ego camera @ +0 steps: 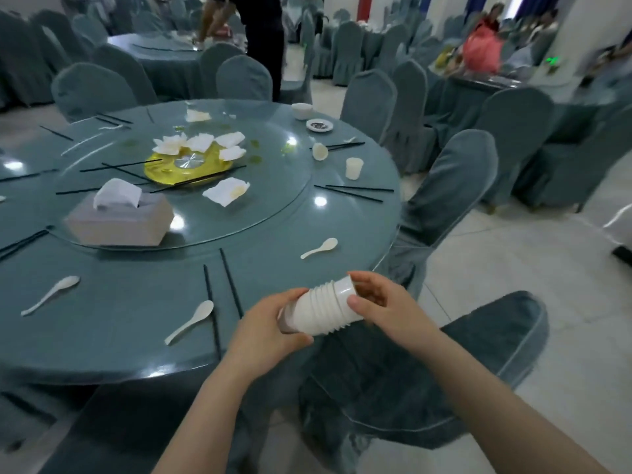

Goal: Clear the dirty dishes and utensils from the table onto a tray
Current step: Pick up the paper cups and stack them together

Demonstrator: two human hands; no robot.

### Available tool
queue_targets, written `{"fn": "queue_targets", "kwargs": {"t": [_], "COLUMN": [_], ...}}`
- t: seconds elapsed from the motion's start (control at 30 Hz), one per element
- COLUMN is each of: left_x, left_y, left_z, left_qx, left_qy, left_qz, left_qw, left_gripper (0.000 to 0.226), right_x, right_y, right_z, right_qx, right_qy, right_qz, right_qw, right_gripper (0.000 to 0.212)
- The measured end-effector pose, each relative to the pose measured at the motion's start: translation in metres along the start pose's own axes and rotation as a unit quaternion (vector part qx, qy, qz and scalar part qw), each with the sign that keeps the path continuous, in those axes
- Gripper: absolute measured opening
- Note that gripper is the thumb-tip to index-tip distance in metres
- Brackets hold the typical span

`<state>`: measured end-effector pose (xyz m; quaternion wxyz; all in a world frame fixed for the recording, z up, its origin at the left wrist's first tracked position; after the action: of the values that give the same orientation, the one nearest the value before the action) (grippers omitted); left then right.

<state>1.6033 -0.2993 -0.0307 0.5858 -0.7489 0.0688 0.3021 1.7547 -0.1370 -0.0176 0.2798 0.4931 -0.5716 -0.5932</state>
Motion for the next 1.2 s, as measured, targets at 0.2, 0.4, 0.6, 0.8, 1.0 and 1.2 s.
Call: {"fn": "queue_targets", "kwargs": {"t": [0.2,0.4,0.6,0.8,1.0,1.2], "left_x": [0.085,0.207,0.298,0.342,0.355,0.349], "left_y": [-0.085,-0.177,-0.232,-0.252,-0.256,-0.264], "left_z": [0.036,0.060,0.084,0.118,0.190,0.309], "left_qx": [0.062,0.105,0.100,0.072,0.038,0.010], "left_qy": [0.131,0.175,0.153,0.107,0.064,-0.039], "left_qz": [0.024,0.003,-0.053,-0.079,-0.106,-0.188], "left_qw": [0.989,0.979,0.982,0.989,0.992,0.981], "left_gripper": [0.064,0.065,0.061,0.057,0.059,0.048], "right_x": [-0.095,-0.199,-0.283,-0.354,-0.432,-0.521], "right_y": [-0.015,-0.041,-0.070,-0.108,-0.132,-0.114], "right_z": [-0.098,-0.208,-0.276,-0.298,-0.256,-0.151], "right_qx": [0.006,0.001,0.003,0.014,0.052,0.024], "right_qy": [0.000,-0.057,-0.125,-0.219,-0.227,-0.199], "right_qz": [-0.003,0.003,0.044,0.081,0.106,0.041], "right_qw": [1.000,0.998,0.991,0.972,0.967,0.979], "right_gripper": [0.054,0.058,0.056,0.024,0.017,0.013]}}
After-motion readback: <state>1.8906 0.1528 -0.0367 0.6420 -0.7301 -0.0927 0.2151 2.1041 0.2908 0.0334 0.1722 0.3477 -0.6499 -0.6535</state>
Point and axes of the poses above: each hand's wrist, its own z-axis towards the middle knuckle, its own x-axis out of the palm, y = z × x, the point moved 2 cm from there along z, towards the middle knuckle, and after that the axes turned 12 degrees about y, right-handed, at the moved point
